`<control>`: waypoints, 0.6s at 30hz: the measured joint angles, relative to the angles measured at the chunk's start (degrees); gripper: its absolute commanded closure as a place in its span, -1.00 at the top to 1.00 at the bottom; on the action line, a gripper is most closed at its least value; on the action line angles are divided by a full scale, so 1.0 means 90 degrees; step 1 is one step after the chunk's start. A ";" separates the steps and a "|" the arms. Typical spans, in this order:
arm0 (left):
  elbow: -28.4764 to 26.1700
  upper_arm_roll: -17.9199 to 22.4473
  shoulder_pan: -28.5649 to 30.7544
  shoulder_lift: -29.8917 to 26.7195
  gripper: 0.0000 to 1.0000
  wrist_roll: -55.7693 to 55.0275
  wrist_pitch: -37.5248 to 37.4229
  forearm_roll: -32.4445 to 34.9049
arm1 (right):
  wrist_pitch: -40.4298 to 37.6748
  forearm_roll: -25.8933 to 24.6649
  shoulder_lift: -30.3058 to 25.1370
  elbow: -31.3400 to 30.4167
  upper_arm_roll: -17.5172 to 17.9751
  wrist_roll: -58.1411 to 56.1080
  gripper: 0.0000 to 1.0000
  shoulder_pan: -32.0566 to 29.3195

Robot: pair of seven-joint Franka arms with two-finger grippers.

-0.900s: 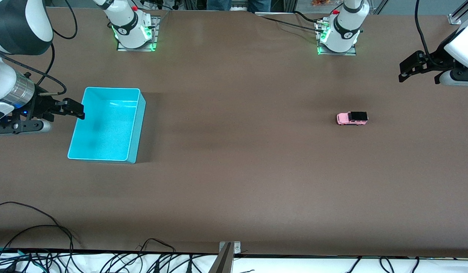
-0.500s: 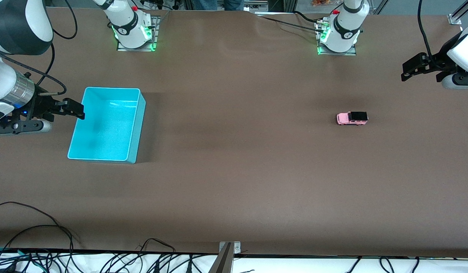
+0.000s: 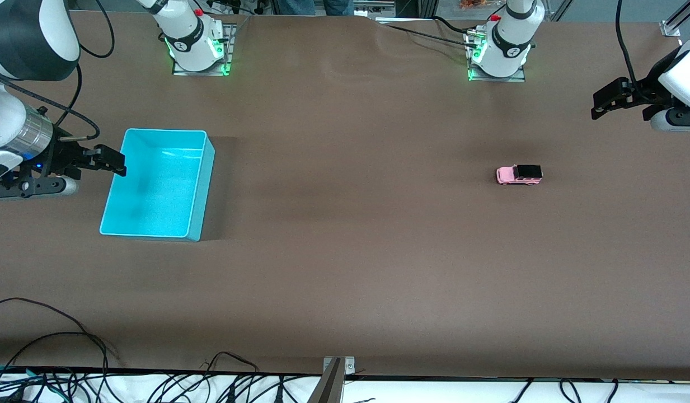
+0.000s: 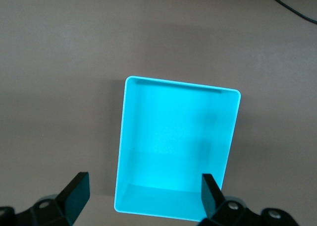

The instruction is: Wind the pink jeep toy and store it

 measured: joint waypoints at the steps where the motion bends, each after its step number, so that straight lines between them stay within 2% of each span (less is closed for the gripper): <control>1: 0.0000 0.0000 0.0008 0.0000 1.00 0.0000 -0.0001 0.0000 | 0.0000 0.0000 0.0000 0.0000 0.0002 0.0000 1.00 0.0012; 18: 0.0000 0.0001 0.0094 0.0008 1.00 0.0000 -0.0013 0.0000 | 0.0000 0.0000 0.0000 0.0000 0.0008 0.0000 1.00 0.0061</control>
